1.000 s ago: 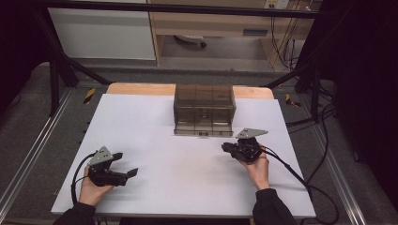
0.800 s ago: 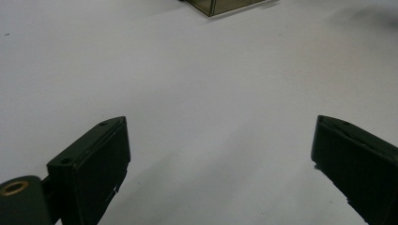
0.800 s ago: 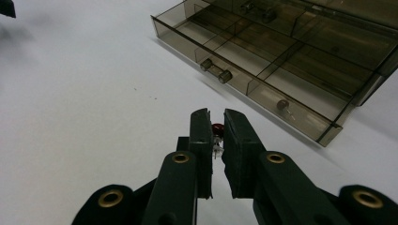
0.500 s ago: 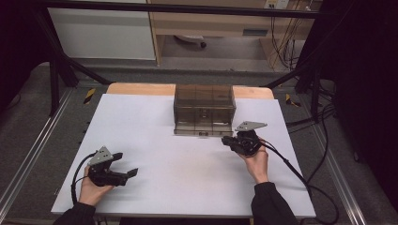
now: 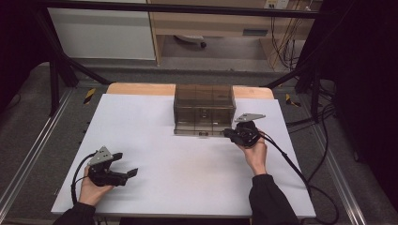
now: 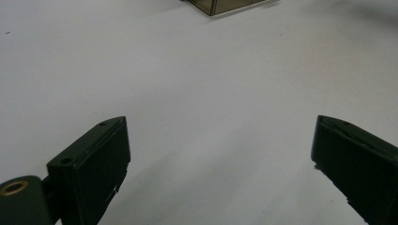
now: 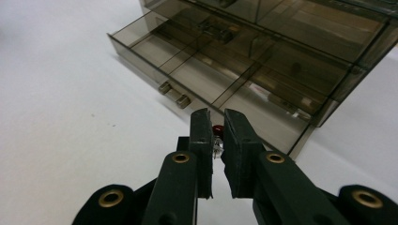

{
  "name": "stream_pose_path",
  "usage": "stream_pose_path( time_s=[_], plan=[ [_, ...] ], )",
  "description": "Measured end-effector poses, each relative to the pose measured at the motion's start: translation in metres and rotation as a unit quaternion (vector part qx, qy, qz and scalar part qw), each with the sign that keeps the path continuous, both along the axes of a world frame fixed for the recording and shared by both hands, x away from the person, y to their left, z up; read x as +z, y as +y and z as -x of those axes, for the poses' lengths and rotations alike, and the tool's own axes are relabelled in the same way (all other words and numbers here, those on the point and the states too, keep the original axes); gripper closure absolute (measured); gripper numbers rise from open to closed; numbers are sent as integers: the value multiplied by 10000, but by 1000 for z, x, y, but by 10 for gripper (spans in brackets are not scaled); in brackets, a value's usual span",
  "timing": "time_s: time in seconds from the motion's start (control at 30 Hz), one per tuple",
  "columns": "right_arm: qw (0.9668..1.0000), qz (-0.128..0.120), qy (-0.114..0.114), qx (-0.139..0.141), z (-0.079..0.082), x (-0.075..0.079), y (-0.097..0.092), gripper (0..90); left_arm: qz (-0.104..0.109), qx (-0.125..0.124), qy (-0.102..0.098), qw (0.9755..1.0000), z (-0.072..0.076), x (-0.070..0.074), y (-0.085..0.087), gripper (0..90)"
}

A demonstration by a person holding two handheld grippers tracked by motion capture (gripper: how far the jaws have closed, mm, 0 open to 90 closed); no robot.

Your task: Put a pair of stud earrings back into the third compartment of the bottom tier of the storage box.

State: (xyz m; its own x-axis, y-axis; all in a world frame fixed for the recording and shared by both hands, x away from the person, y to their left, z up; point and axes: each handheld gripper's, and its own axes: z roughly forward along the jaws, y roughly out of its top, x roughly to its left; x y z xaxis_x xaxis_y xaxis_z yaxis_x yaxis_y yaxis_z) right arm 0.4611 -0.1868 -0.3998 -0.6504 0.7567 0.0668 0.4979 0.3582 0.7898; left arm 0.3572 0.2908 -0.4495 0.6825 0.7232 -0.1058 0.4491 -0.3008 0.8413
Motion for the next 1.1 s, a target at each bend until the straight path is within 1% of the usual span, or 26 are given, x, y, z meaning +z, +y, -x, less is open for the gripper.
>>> stream_pose_path(
  time_s=[0.33,0.43,0.63,0.87,1.1],
  plan=[
    [9994,-35,77,-321,-21,-6,-3,828,4,1,-5,10000,0,0,0,46],
    [9996,-27,37,-284,-24,-8,-2,828,2,-1,-2,10000,0,0,0,46],
    [9994,-16,96,-318,-30,-12,0,828,-1,1,2,10000,0,0,0,46],
    [9993,-8,107,-346,-37,-17,1,827,-19,-6,15,10000,-1,-1,0,46],
    [9991,54,151,-388,-45,-24,5,827,-13,3,20,10000,-1,-1,0,46]
  ],
)
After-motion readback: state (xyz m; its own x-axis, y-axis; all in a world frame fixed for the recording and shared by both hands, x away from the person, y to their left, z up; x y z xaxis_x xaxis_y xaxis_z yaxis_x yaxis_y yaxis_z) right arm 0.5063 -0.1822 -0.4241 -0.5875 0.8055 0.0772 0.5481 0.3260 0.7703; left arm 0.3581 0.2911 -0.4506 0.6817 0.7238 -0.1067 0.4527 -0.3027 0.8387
